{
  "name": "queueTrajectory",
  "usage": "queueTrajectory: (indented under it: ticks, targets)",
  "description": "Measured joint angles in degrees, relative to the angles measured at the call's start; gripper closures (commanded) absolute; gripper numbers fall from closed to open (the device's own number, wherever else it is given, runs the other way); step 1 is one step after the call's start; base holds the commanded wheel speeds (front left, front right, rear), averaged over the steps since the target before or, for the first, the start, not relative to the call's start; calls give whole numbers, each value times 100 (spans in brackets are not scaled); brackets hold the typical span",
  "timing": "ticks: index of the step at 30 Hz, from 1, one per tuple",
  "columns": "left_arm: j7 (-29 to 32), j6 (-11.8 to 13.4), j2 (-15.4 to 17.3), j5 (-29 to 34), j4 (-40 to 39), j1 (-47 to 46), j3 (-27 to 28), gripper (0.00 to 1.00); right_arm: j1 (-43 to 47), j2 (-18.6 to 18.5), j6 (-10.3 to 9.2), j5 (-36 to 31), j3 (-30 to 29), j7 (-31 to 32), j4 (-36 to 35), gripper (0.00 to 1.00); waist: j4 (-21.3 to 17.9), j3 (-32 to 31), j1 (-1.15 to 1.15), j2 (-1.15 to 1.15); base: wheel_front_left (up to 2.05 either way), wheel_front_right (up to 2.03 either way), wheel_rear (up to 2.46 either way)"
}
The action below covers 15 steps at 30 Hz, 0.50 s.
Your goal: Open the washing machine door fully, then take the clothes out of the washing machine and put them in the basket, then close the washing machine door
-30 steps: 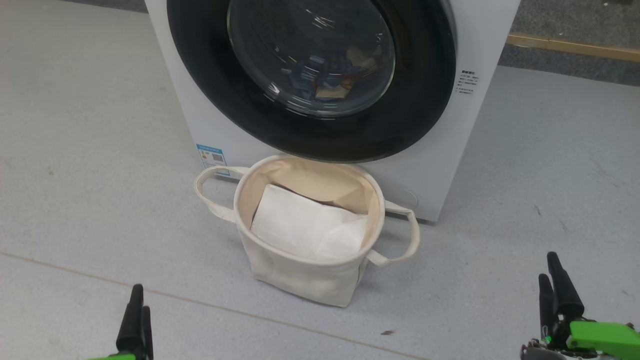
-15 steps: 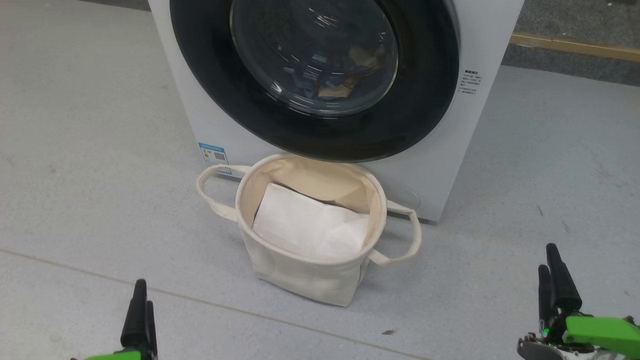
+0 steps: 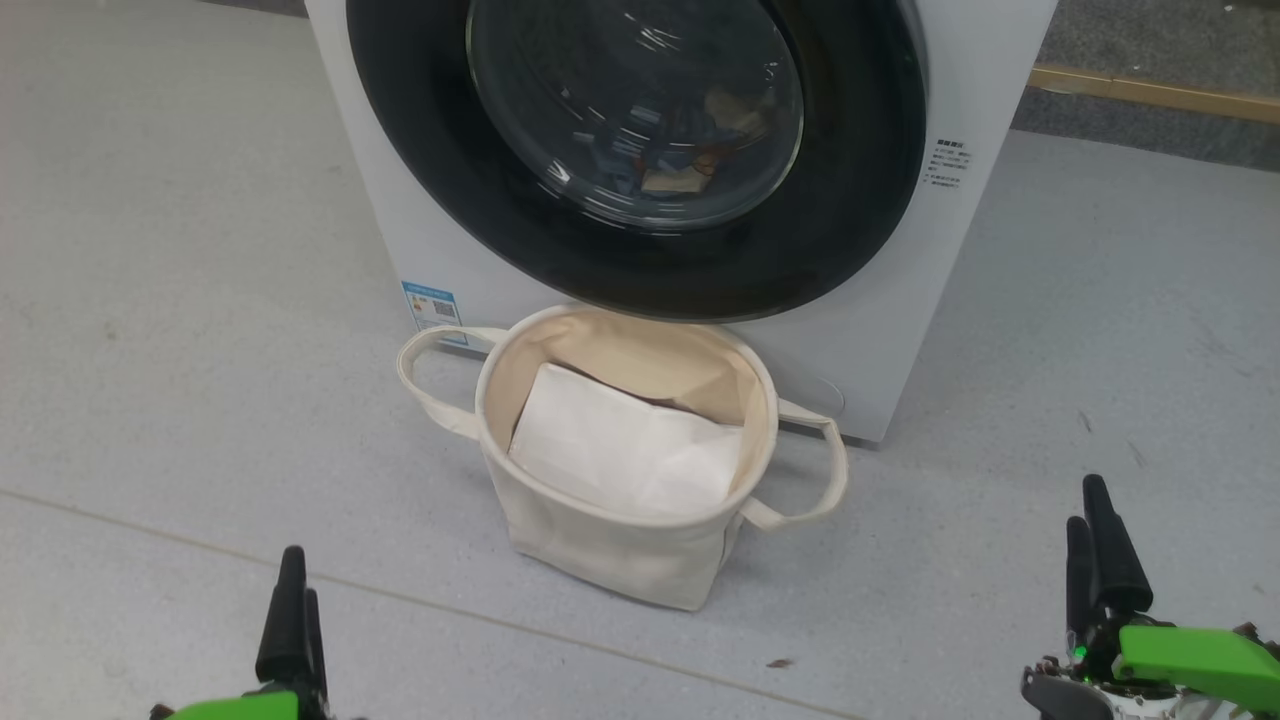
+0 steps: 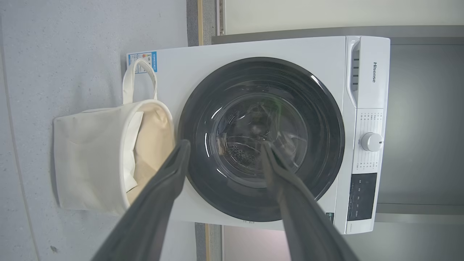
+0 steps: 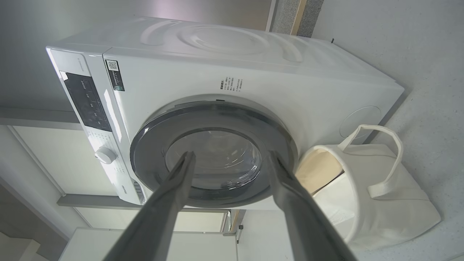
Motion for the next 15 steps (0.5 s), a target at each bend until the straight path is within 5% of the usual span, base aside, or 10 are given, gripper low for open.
queueTrajectory:
  ticks: [15]
  targets:
    - [-214,-1,3,40,-123,-85,-94,0,-29,-1,0,15,22,-230,-145,0,11,89,0,0,0,0,0]
